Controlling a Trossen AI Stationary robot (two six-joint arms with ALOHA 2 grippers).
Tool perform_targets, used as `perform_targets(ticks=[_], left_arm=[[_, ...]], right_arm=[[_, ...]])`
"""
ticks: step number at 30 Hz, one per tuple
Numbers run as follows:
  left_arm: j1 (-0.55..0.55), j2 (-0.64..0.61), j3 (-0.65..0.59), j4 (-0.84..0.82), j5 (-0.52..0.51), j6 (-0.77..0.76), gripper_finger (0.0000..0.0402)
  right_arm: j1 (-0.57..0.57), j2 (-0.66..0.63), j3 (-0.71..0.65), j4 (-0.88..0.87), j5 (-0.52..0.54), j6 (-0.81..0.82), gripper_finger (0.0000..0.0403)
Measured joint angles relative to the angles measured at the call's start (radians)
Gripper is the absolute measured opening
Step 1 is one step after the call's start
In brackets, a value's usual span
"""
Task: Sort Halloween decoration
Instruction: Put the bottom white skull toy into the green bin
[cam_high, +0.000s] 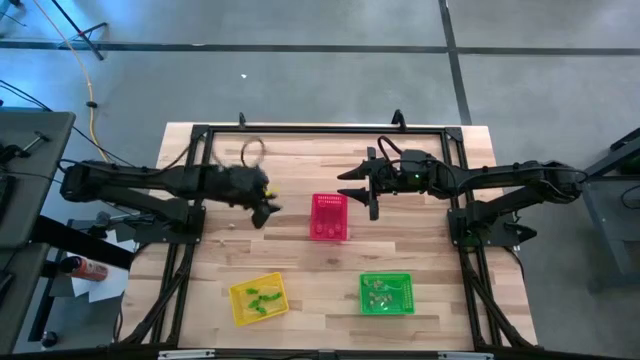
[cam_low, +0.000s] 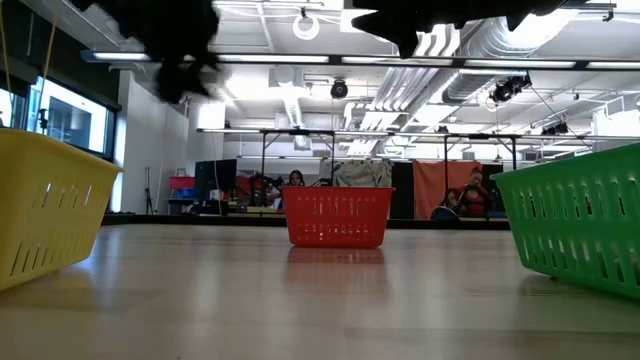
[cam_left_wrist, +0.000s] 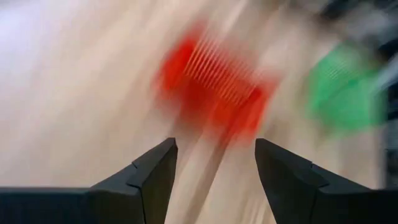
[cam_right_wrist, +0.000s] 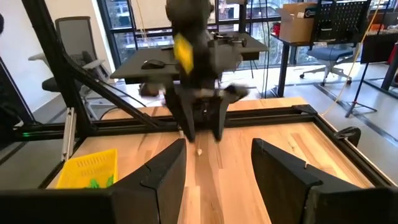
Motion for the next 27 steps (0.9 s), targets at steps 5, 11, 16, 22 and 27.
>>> perform_targets(ticks=[5, 11, 16, 22, 27], left_arm=[[-0.031, 0.064, -0.019, -0.47, 0.078, -0.268, 0.0205], [-0.13, 0.133, -0.13, -0.634, 0.235, -0.381, 0.0204], [-0.192, 0.178, -0.181, -0.628, 0.259, -0.462, 0.0204], [-0.225, 0.227, -0.211, -0.542, 0.255, -0.485, 0.0204], [-0.231, 0.28, -0.218, -0.521, 0.218, -0.486, 0.0204]], right_arm=[[0.0, 0.005, 0.0, -0.007, 0.007, 0.0, 0.0177], [0.0, 0.005, 0.0, -0.025, 0.085, 0.0, 0.0177], [0.0, 0.005, 0.0, -0.04, 0.093, 0.0, 0.0177], [0.0, 0.007, 0.0, -0.047, 0.092, 0.0, 0.0177], [0.0, 0.018, 0.0, -0.052, 0.092, 0.002, 0.0177]])
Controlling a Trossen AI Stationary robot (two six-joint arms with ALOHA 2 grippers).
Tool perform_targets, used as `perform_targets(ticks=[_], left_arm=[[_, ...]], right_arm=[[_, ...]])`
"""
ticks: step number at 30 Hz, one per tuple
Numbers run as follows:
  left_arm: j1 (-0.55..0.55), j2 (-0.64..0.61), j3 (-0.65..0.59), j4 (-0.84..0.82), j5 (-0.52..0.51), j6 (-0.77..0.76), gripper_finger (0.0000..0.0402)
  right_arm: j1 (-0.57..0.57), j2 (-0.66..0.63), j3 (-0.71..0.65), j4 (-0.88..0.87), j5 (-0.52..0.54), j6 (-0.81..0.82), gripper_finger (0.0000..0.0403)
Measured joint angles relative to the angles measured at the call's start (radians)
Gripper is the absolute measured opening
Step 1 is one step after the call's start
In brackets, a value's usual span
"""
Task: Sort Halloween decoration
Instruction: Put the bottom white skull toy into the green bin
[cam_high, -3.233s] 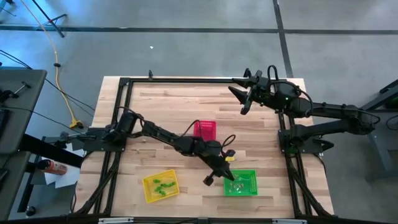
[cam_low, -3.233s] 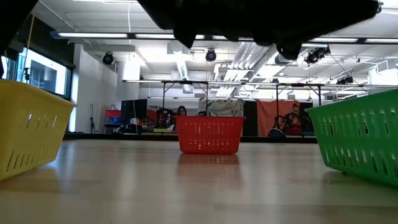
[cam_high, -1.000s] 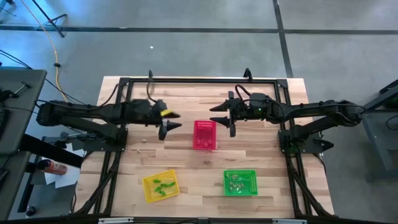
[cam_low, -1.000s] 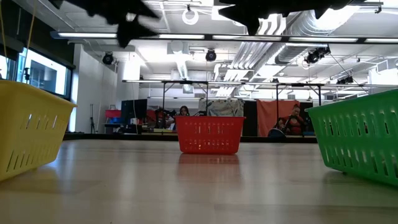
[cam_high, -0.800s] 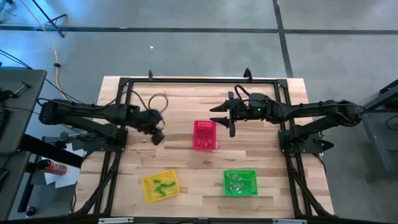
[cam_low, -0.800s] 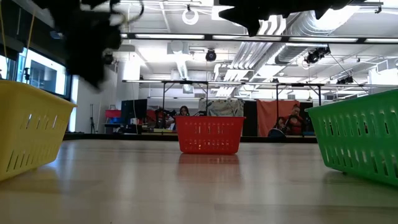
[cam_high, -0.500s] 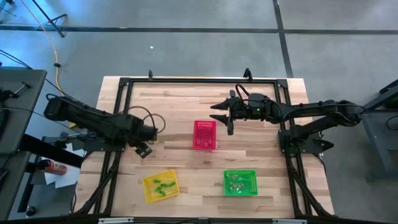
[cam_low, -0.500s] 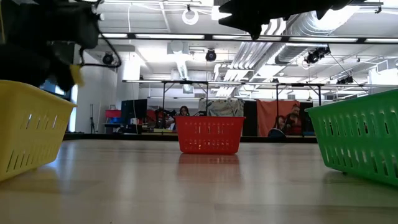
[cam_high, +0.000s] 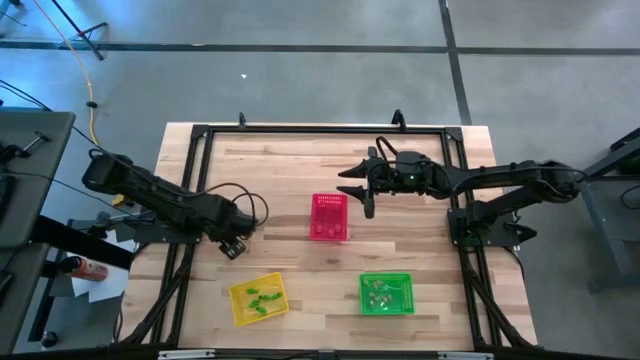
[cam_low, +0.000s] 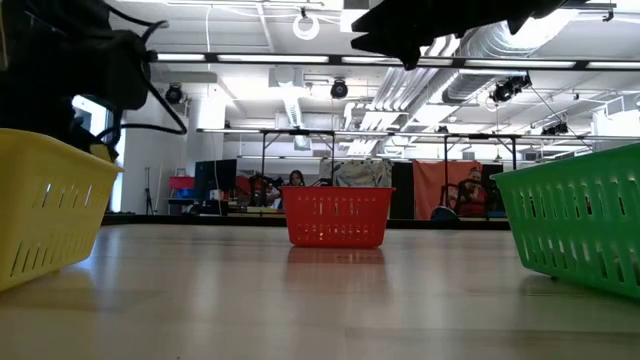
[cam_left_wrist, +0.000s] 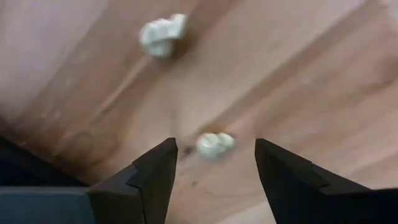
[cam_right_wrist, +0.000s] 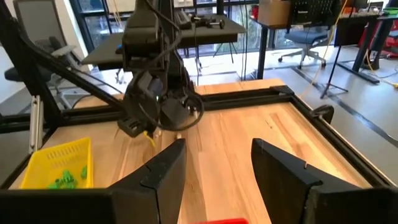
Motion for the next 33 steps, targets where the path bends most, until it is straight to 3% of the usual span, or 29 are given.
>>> perform_targets(ticks=[14, 26, 33], left_arm=[[0.001, 0.051, 0.003, 0.024, -0.006, 0.019, 0.0196], [0.0, 0.053, 0.002, 0.042, 0.013, 0.018, 0.0097], [0.001, 0.045, 0.001, 0.042, 0.03, 0.018, 0.0061]], right_arm=[[0.0, 0.025, 0.0, 0.008, 0.0, 0.006, 0.0177], [0.0, 0.025, 0.0, 0.008, 0.0, 0.006, 0.0177], [0.0, 0.025, 0.0, 0.008, 0.0, 0.006, 0.0177]])
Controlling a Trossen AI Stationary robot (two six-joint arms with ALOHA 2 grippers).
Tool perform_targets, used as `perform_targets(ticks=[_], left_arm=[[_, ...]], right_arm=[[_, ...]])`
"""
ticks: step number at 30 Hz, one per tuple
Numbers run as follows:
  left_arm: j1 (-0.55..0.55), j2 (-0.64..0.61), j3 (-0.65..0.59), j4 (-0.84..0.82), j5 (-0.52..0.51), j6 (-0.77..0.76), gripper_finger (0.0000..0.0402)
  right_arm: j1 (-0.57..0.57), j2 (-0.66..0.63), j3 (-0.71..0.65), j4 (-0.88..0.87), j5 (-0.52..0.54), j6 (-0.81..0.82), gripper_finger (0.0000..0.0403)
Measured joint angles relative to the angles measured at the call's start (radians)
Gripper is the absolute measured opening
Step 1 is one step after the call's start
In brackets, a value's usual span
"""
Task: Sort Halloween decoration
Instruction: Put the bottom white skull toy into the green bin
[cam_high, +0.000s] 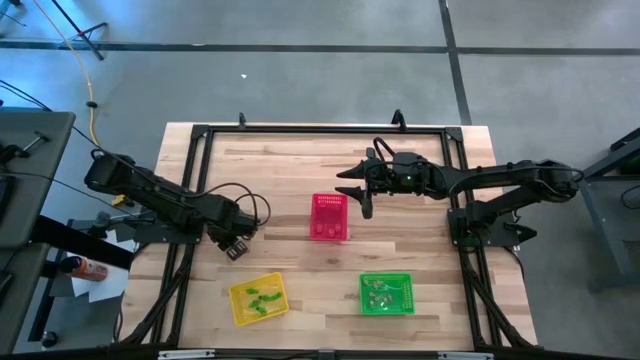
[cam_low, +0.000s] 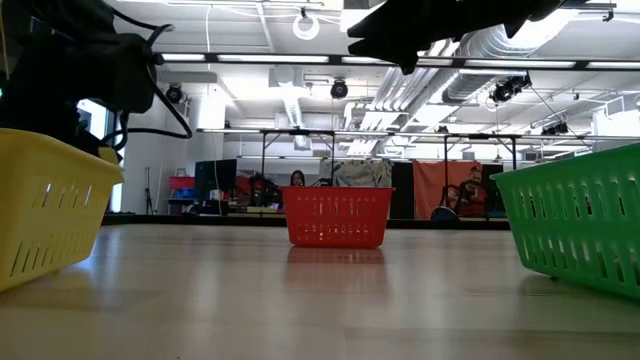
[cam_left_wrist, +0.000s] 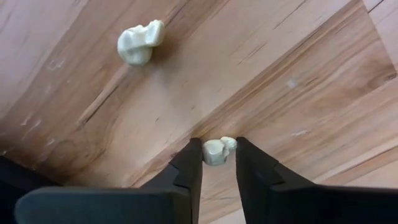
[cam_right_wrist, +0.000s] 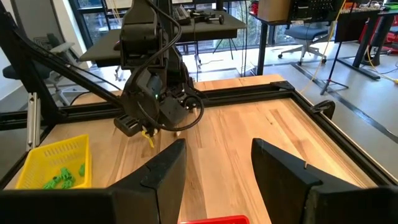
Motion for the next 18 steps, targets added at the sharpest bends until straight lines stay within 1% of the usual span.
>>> perform_targets(ticks=[11, 15, 18], left_arm=[[0.0, -0.088, -0.003, 0.009, 0.013, -0.034, 0.0052], [0.001, -0.148, 0.034, 0.013, 0.011, -0.023, 0.0052], [0.015, -0.206, 0.072, 0.023, -0.032, -0.001, 0.0052]], right_arm=[[0.0, 0.0, 0.0, 0.0, 0.0, 0.0, 0.0177], [0.0, 0.0, 0.0, 0.0, 0.0, 0.0, 0.0177], [0.0, 0.0, 0.0, 0.001, 0.0, 0.0, 0.0177]])
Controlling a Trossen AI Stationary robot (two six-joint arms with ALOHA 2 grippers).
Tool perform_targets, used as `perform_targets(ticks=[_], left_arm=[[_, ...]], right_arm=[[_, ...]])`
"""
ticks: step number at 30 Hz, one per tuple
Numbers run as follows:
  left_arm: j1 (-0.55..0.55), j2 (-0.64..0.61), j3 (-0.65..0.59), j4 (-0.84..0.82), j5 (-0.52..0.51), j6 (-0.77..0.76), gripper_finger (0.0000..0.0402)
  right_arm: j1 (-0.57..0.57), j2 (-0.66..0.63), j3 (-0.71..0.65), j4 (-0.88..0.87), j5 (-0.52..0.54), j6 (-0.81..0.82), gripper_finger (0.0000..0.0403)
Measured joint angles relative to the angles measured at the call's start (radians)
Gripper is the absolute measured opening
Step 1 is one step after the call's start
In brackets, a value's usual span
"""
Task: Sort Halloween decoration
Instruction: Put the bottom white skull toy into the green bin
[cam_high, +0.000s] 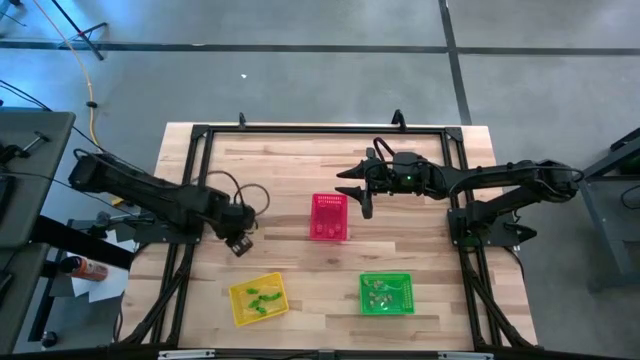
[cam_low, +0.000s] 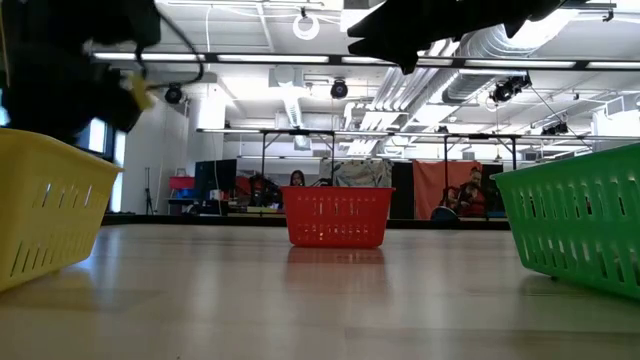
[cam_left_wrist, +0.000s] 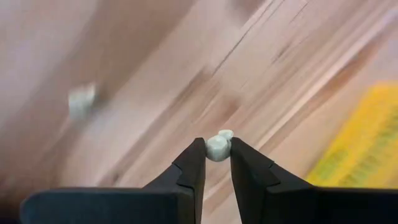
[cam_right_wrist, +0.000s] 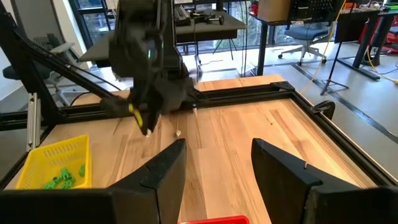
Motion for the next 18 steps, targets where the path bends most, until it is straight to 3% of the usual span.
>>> perform_targets(ticks=[5, 10, 18], left_arm=[[0.049, -0.1, 0.055, 0.169, -0.11, 0.127, 0.0052], [0.104, -0.154, 0.061, 0.56, -0.147, 0.382, 0.0052], [0.175, -0.121, 0.061, 1.157, -0.153, 0.889, 0.0053]], right_arm=[[0.0, 0.0, 0.0, 0.05, -0.001, 0.012, 0.0177], [0.0, -0.001, 0.0, 0.204, -0.051, 0.107, 0.0177], [0.016, -0.001, 0.0, 0.336, -0.15, 0.131, 0.0177]])
